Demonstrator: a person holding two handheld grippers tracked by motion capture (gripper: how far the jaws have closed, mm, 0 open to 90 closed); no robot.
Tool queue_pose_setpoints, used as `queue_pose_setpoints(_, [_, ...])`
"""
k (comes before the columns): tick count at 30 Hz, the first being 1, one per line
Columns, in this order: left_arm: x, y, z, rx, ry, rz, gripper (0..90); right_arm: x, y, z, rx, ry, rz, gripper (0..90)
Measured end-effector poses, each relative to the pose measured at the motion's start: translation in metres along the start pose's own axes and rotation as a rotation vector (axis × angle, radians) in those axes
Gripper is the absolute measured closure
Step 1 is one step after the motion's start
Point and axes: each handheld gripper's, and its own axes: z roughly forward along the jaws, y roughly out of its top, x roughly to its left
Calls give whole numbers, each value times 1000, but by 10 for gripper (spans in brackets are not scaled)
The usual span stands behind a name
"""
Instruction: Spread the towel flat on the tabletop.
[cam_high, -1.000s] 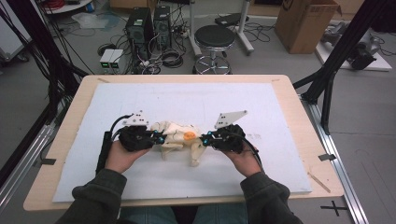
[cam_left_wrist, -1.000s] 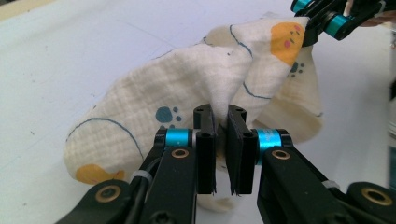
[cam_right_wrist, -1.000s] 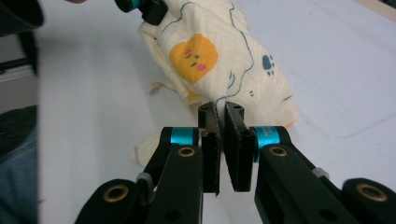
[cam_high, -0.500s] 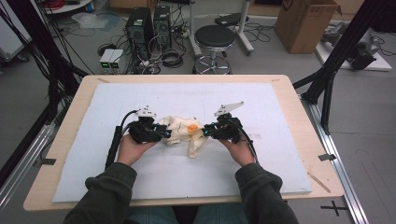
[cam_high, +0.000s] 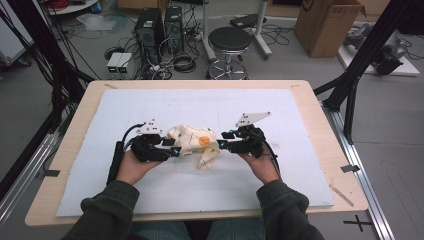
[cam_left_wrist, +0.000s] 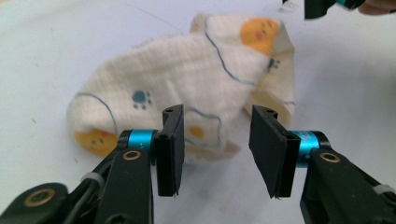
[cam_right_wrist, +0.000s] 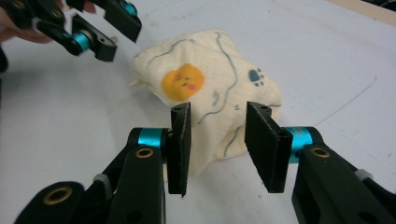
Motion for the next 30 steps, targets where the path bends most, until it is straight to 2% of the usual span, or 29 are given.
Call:
queue_pose_setpoints(5, [-6,-16,-2,-11,-16,-4,593,15,-6,-2,7,24,-30,620])
queue_pose_setpoints(11, [-13,-25,6,17,-32,11,617,27,-14,1,15,48,-44,618])
queue_pose_setpoints(20, [-11,-21,26,39,5,8,612,30,-19,1,20,59,-48,611])
queue_pose_setpoints(22, [-11,-20,31,43,19,18,617,29,-20,1,18,61,-54,609])
queue_pose_setpoints(25, [-11,-17,35,31,38,14,659,30,-21,1,16,63,-50,608])
queue_pose_setpoints(30, [-8,-18,39,60,60,17,763,30,-25,3,16,64,-52,602])
